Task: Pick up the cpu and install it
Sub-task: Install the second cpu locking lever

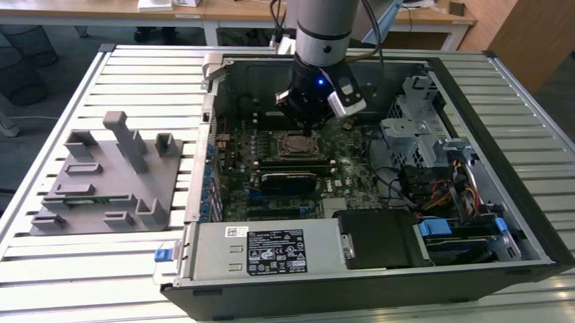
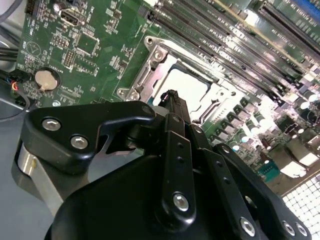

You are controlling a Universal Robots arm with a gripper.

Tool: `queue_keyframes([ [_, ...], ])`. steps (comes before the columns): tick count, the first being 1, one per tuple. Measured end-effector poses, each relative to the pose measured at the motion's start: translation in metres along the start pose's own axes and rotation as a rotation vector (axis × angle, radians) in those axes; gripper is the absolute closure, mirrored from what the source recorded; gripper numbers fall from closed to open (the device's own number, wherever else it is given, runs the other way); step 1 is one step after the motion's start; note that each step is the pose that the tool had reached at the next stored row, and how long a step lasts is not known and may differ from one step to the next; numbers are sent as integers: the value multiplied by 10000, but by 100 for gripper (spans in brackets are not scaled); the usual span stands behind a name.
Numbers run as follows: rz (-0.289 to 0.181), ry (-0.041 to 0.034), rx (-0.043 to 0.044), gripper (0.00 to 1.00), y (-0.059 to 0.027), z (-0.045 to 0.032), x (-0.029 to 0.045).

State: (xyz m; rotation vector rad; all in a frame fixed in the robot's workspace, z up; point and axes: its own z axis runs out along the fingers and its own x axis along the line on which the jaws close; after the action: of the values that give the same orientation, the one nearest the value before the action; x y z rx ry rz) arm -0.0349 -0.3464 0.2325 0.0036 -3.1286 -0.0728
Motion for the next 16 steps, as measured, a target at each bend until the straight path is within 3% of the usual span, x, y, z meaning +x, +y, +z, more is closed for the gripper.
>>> queue_keyframes([
  [13, 1, 0, 7, 89, -100, 1, 4],
  [16, 0, 1, 9, 89, -103, -31, 4],
])
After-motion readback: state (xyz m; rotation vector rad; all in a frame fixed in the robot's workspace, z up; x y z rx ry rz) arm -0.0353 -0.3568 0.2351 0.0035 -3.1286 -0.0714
